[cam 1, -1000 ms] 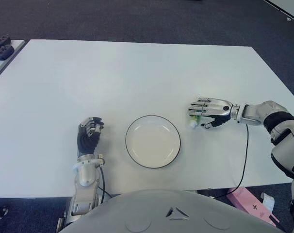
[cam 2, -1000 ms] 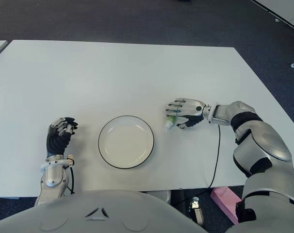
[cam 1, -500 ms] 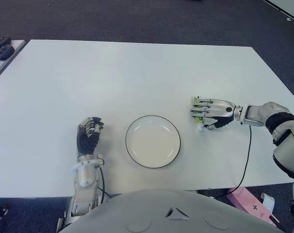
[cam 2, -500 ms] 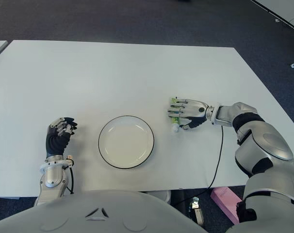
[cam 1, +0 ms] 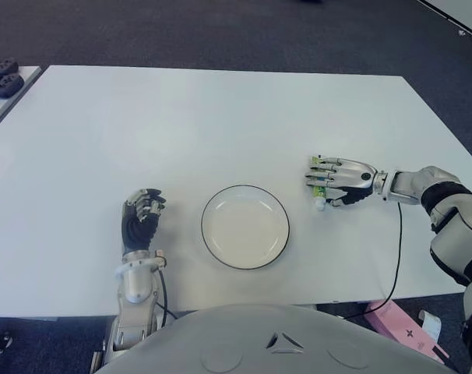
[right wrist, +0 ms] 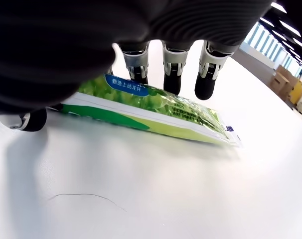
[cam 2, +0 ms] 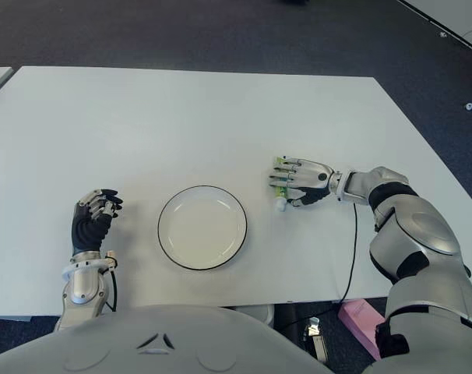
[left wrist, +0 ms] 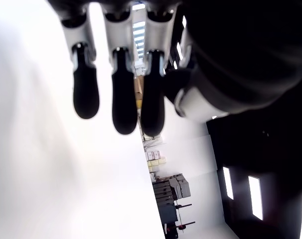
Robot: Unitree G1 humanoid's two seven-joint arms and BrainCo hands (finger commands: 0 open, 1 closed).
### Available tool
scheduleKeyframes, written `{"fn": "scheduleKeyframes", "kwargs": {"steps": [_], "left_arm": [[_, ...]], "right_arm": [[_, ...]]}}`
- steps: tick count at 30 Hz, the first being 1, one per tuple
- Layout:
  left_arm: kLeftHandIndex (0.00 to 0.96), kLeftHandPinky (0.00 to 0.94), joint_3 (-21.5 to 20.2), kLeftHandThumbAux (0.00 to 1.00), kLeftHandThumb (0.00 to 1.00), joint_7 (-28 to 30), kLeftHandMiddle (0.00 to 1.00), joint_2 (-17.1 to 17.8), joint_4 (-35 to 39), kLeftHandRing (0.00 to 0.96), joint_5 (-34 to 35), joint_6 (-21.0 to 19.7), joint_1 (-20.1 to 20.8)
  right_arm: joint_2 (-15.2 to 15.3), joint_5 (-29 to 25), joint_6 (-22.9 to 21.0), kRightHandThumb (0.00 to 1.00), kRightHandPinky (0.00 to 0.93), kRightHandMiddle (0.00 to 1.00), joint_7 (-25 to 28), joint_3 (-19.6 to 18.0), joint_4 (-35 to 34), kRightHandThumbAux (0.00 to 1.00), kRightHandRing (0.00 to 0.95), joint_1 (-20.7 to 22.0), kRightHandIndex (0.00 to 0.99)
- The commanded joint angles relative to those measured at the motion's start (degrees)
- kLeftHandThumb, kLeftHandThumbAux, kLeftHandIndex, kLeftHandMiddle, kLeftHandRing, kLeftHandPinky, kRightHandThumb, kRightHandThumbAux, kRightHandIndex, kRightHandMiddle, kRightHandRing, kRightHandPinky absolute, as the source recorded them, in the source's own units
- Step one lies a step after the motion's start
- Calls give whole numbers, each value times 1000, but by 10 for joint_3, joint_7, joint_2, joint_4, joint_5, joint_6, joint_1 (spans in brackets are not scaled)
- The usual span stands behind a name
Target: Put the toothpaste on the table into the plate.
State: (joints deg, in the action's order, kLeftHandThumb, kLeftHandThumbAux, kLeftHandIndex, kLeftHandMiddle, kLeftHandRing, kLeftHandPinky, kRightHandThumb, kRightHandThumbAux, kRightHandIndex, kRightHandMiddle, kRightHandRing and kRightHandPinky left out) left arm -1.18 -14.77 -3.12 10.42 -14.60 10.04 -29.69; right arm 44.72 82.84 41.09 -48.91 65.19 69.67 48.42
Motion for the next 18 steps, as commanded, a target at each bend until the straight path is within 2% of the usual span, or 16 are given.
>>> {"fn": "scheduleKeyframes", "kwargs": {"steps": [1,5,18], "left_arm": [[431,561,-1,720,706,-4,535,-2,-1,550,1,5,0],[432,562,-3,719,706,-3,545,0,-5,558,4,14,-1],[432,547,-8,720,705,2,548,0,6,553,9,9,-10]], "right_arm": [[-33,5,-50,503,0,0,21,14,40,147,0,-27,0],[-53,-6,-87,506,0,0,30,11,71,147,0,-41,0],[-82,-59,-95,509,0,0,44,1,84,160,0,-51,0]]}}
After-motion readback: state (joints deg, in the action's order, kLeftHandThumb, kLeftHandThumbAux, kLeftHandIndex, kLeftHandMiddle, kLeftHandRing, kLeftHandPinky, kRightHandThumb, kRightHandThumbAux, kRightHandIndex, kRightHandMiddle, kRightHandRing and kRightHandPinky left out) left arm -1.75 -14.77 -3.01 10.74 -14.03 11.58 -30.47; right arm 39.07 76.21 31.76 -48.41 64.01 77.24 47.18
